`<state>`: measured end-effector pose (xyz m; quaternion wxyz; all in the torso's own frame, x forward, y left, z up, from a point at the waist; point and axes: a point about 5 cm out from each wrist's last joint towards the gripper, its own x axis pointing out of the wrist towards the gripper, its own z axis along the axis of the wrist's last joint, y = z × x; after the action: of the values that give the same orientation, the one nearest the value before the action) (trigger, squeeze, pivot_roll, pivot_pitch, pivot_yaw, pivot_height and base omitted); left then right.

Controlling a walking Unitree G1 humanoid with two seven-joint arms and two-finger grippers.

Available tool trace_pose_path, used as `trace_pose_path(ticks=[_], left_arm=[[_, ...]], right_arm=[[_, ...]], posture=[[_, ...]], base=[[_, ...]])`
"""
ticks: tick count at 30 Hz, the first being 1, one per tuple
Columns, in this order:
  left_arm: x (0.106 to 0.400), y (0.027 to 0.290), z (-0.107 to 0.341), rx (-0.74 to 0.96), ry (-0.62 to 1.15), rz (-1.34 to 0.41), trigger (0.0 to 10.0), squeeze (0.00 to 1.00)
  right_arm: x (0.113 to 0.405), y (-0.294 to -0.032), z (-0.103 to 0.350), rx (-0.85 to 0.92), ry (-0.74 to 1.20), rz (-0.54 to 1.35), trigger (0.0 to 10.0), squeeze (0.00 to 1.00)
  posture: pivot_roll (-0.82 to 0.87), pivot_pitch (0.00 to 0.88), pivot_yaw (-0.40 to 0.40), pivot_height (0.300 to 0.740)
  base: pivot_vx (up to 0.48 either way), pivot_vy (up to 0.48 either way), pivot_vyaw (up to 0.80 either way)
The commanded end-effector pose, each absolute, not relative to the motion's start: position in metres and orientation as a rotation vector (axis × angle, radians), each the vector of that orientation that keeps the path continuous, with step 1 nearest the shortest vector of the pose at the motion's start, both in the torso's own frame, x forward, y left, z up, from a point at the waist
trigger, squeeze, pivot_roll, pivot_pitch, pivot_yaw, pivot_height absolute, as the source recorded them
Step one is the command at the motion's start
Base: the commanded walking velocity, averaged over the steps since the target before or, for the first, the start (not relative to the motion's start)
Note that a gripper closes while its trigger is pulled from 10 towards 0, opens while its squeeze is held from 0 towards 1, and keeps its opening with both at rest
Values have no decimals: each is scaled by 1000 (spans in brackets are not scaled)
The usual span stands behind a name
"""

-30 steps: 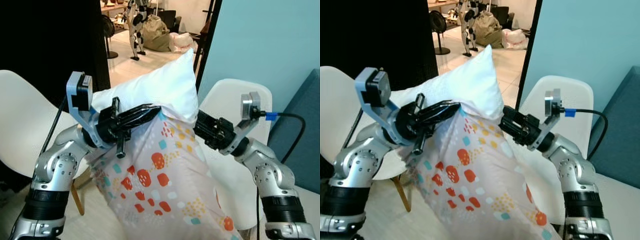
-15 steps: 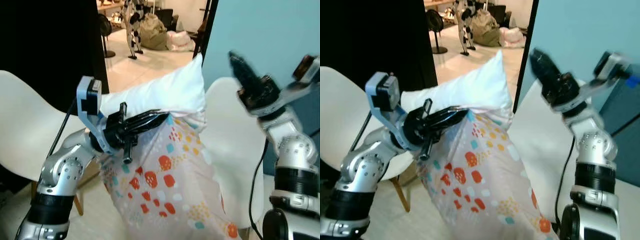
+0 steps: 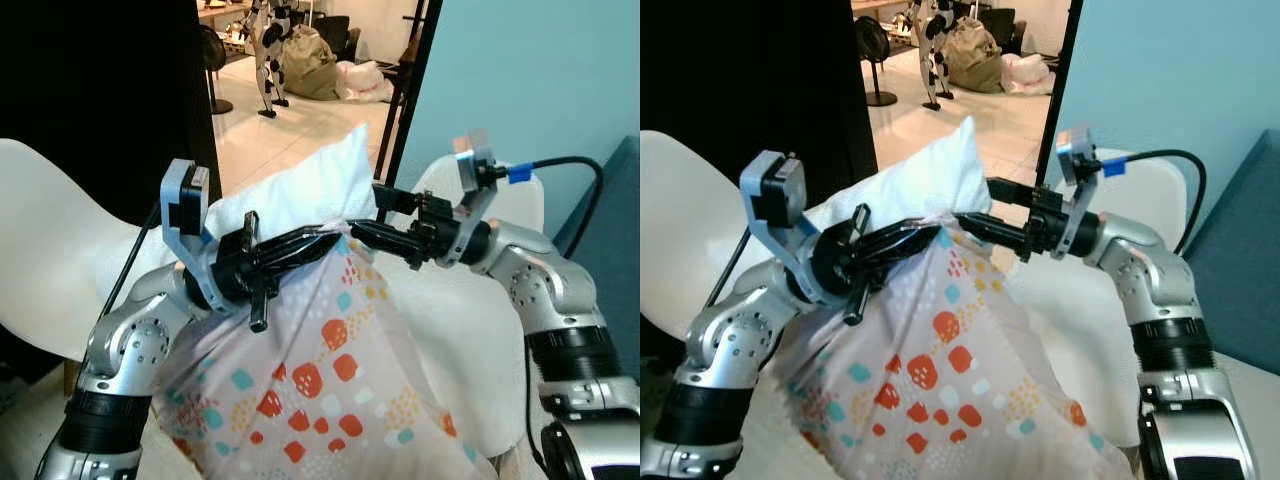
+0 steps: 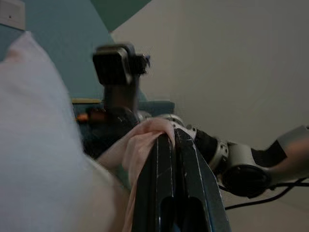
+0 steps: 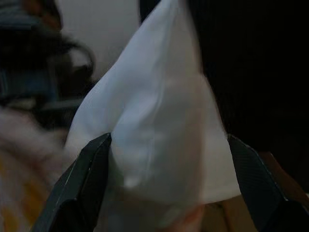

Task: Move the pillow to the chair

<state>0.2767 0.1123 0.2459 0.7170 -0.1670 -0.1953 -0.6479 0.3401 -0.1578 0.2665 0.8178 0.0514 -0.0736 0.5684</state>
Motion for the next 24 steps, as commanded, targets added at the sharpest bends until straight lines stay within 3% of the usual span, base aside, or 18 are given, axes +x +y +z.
trace_pose_path(ticks=[1, 5, 8, 12, 14, 16, 19, 20, 21, 22, 24], left_arm=[[270, 109, 259, -362, -509, -1480, 0, 0], [268, 105, 258, -372, -507, -1493, 0, 0], [268, 104, 258, -374, -507, -1497, 0, 0], [267, 103, 258, -379, -505, -1508, 0, 0], [266, 101, 256, -384, -499, -1521, 0, 0], [266, 99, 256, -387, -497, -1528, 0, 0], [266, 98, 256, -388, -498, -1531, 0, 0], [266, 97, 256, -388, -499, -1532, 0, 0], [266, 97, 256, -388, -500, -1534, 0, 0], [265, 96, 256, -389, -501, -1535, 0, 0], [265, 96, 256, -389, -501, -1536, 0, 0]], right_arm=[[342, -162, 272, 116, -182, 1189, 10000, 0], [344, -175, 303, 306, -358, 1220, 10000, 0], [344, -177, 307, 325, -372, 1243, 10000, 0], [346, -166, 290, 99, -212, 1283, 10000, 0], [348, -154, 265, -198, -32, 1285, 10000, 0], [349, -147, 253, -323, 51, 1300, 10000, 0], [350, -145, 255, -302, 39, 1311, 10000, 0], [351, -144, 258, -292, 29, 1320, 3922, 0], [351, -144, 260, -290, 20, 1330, 1216, 0], [350, -143, 263, -291, 8, 1349, 0, 0], [349, -143, 265, -295, 3, 1367, 0, 0]], posture=[[5, 0, -54, 740], [6, 0, -56, 740], [6, 0, -55, 740], [2, 0, -52, 740], [-3, 0, -50, 740], [-4, 0, -50, 740], [0, 0, -54, 740], [1, 0, -55, 740], [2, 0, -56, 740], [4, 0, -56, 740], [5, 0, -56, 740]], base=[[0, 0, 0], [0, 0, 0], [0, 0, 0], [0, 0, 0], [0, 0, 0], [0, 0, 0], [0, 0, 0], [0, 0, 0], [0, 0, 0], [0, 0, 0], [0, 0, 0]])
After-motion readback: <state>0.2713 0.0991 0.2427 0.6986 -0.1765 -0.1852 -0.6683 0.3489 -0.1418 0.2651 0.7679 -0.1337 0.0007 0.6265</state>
